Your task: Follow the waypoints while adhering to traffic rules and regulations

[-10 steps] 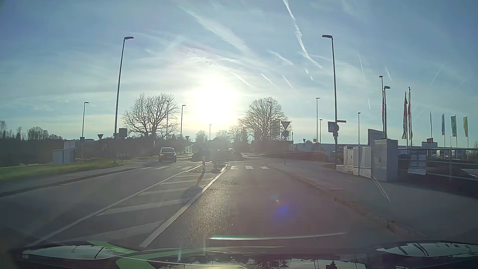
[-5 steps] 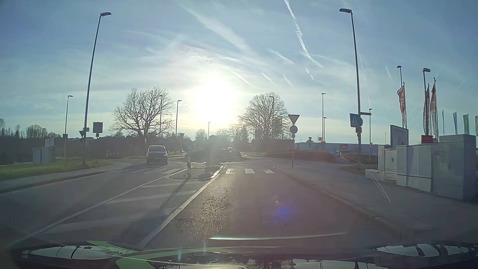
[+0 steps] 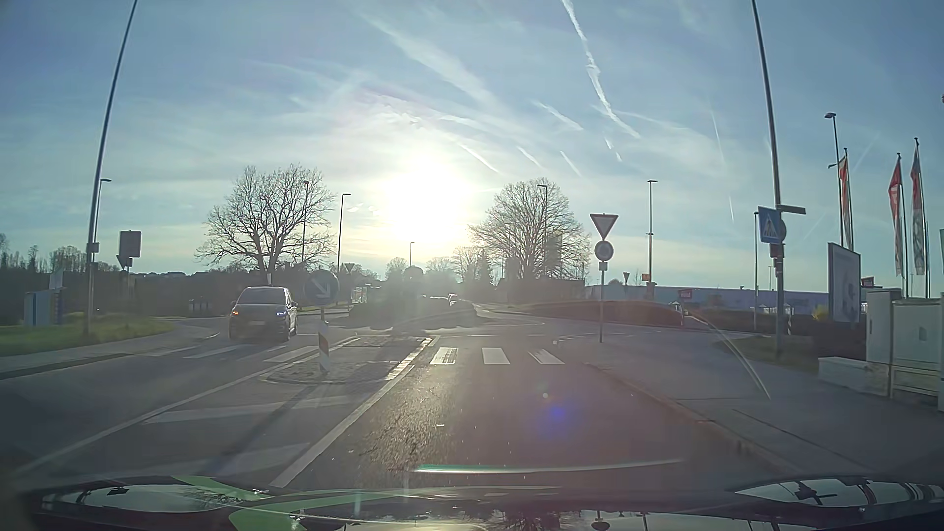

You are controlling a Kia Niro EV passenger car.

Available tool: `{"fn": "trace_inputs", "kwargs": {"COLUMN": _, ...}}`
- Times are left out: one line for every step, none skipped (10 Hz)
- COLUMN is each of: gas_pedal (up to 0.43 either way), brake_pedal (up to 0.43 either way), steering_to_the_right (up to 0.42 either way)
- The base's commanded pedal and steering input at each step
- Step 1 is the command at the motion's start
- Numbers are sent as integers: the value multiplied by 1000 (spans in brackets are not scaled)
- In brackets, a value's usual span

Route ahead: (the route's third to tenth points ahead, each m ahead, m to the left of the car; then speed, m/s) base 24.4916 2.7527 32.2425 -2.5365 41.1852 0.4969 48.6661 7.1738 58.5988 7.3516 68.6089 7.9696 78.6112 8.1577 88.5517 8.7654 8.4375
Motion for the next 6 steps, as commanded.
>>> {"fn": "trace_inputs", "kwargs": {"gas_pedal": 0, "brake_pedal": 152, "steering_to_the_right": -4}}
{"fn": "trace_inputs", "kwargs": {"gas_pedal": 0, "brake_pedal": 140, "steering_to_the_right": -4}}
{"fn": "trace_inputs", "kwargs": {"gas_pedal": 0, "brake_pedal": 140, "steering_to_the_right": -4}}
{"fn": "trace_inputs", "kwargs": {"gas_pedal": 0, "brake_pedal": 140, "steering_to_the_right": -4}}
{"fn": "trace_inputs", "kwargs": {"gas_pedal": 0, "brake_pedal": 140, "steering_to_the_right": -4}}
{"fn": "trace_inputs", "kwargs": {"gas_pedal": 0, "brake_pedal": 140, "steering_to_the_right": -4}}
